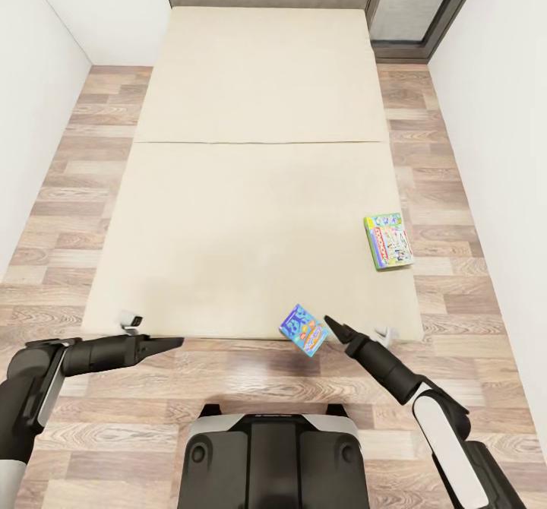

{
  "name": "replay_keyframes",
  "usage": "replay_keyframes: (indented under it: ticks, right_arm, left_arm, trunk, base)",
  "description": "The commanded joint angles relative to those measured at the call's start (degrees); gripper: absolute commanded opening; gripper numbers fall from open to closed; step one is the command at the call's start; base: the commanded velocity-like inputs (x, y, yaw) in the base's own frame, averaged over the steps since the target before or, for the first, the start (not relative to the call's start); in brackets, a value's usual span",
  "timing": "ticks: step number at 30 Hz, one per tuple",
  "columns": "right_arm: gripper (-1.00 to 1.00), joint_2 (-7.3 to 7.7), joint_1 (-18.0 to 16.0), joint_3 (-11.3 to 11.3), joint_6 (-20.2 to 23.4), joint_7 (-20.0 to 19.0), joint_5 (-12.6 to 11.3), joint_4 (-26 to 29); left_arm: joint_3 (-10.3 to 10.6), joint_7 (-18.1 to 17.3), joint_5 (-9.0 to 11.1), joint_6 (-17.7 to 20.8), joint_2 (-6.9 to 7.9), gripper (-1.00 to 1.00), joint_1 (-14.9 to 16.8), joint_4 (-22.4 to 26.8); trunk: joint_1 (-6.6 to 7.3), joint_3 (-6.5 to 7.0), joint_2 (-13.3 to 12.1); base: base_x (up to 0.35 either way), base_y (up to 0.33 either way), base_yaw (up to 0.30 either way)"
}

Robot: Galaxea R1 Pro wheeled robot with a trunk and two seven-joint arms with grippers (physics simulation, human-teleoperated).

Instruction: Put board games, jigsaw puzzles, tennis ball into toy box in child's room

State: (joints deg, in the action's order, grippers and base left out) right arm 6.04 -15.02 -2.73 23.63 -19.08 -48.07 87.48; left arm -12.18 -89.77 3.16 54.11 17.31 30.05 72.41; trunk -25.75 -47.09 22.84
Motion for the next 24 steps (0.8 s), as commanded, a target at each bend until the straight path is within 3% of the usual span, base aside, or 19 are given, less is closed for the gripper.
replay_keyframes:
  ticks: [1, 11, 24]
  right_arm:
    - [1.00, 0.13, 0.0, 0.3, 0.4, -0.7, -0.6, -0.1]
    - [1.00, 0.36, 0.0, 0.7, 0.5, -2.0, -0.9, -0.3]
    - [1.00, 0.31, 0.0, 0.7, 0.5, -2.1, -0.9, -0.4]
  left_arm:
    - [-0.1, -0.2, 0.0, 0.6, 0.34, 1.00, 0.0, 0.0]
    - [-2.6, -0.2, 0.1, 0.6, 1.60, 1.00, 0.0, -2.6]
    - [-2.7, -0.2, 0.0, 3.6, 1.79, 1.00, 0.2, -2.8]
  trunk:
    - [-0.03, -0.06, 0.1]
    - [-0.03, -0.06, 0.1]
    - [-0.03, -0.06, 0.1]
  base:
    - [0.000, 0.000, 0.000]
    - [0.000, 0.000, 0.000]
    - [0.000, 0.000, 0.000]
